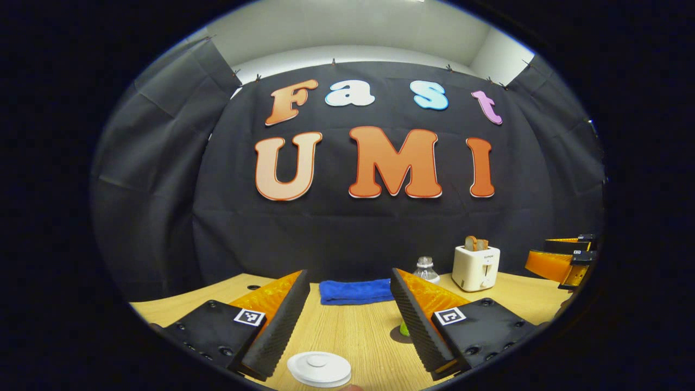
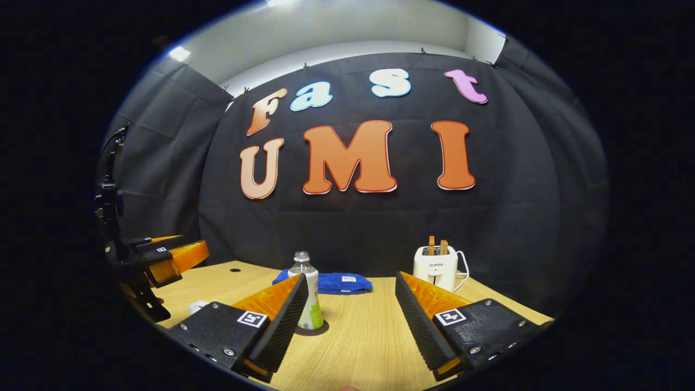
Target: Open the teacup lid with one hand, grasp the water bottle and pour water into the teacup with the other hand; after pouring, place the water bottle on the coaster and then close the teacup lid.
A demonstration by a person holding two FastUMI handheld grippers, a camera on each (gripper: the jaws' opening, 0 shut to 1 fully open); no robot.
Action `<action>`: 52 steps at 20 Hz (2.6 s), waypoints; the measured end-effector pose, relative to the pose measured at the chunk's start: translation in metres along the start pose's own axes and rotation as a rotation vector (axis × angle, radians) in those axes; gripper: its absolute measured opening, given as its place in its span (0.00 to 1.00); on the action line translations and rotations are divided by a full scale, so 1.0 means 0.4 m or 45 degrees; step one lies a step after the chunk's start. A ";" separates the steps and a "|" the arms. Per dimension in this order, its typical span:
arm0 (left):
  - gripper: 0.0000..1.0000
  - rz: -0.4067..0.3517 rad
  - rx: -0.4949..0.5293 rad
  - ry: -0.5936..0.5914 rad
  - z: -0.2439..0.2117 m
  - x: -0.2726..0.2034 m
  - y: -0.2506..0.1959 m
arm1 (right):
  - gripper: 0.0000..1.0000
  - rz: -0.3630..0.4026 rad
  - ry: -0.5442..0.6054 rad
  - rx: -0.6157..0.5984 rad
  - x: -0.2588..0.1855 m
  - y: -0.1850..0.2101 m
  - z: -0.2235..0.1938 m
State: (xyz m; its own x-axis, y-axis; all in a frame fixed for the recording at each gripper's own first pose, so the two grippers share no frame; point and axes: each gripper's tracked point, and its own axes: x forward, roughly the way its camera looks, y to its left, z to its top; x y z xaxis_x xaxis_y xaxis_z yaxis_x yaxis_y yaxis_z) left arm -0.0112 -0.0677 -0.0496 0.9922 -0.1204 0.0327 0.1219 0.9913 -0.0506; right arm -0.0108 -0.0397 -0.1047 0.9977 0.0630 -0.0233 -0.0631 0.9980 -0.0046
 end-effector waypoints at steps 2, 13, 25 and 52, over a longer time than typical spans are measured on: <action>0.97 0.004 -0.001 -0.057 0.031 -0.012 -0.007 | 0.96 -0.044 -0.041 -0.055 -0.001 -0.013 0.007; 0.97 0.025 -0.058 -0.102 0.052 -0.038 -0.001 | 0.96 -0.018 -0.027 -0.139 -0.002 0.051 -0.019; 0.97 0.047 -0.016 -0.112 0.059 -0.047 0.018 | 0.96 0.014 -0.066 -0.127 -0.006 0.088 0.020; 0.98 0.089 -0.009 0.011 -0.013 -0.034 0.055 | 0.96 0.001 -0.035 -0.128 0.007 0.087 0.030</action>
State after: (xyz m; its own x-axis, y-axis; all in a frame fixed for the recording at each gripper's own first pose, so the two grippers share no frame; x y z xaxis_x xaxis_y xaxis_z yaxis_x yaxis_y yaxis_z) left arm -0.0218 -0.0445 -0.0562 0.9985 -0.0513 0.0200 0.0524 0.9968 -0.0598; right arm -0.0100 -0.0048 -0.0930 0.9979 0.0650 0.0039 -0.0642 0.9924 -0.1050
